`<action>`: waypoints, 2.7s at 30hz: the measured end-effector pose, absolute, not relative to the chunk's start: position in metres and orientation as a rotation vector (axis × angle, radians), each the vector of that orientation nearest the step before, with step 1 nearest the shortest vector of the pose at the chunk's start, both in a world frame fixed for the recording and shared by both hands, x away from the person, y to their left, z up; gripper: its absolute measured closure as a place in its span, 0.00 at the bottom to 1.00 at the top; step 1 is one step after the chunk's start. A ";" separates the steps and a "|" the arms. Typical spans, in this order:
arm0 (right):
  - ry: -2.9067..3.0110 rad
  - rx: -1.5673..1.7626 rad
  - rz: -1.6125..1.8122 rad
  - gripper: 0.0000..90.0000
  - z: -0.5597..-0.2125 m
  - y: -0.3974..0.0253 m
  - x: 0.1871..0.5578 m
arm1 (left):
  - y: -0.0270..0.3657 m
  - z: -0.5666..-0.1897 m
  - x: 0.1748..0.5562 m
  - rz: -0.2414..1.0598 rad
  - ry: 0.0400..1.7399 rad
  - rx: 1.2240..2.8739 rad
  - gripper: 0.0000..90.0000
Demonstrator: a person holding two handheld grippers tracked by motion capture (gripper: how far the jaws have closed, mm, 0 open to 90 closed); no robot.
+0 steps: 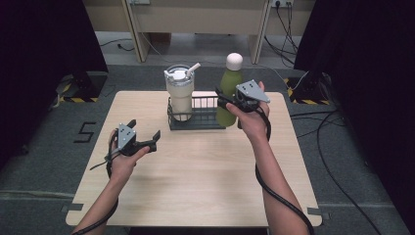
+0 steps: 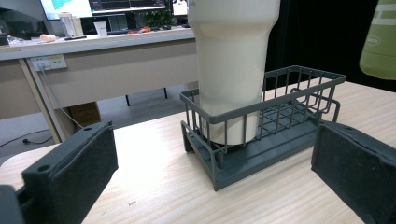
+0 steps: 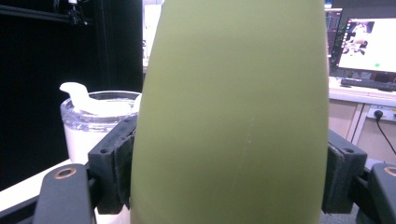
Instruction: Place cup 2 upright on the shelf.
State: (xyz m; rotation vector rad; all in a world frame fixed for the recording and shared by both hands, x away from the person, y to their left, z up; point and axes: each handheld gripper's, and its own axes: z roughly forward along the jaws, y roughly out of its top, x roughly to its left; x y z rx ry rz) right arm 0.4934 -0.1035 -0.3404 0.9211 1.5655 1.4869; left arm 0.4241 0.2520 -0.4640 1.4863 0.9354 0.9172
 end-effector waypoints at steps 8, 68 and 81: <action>1.551 0.931 1.486 0.26 -0.332 -0.099 0.508 | 0.253 -0.465 0.424 0.916 0.940 1.487 0.00; 1.631 1.106 1.378 0.26 -0.373 -0.064 0.601 | 0.257 -0.467 0.425 0.912 0.958 1.480 0.00; 1.666 1.112 1.340 0.26 -0.387 -0.063 0.602 | 0.257 -0.469 0.425 0.911 0.961 1.483 0.00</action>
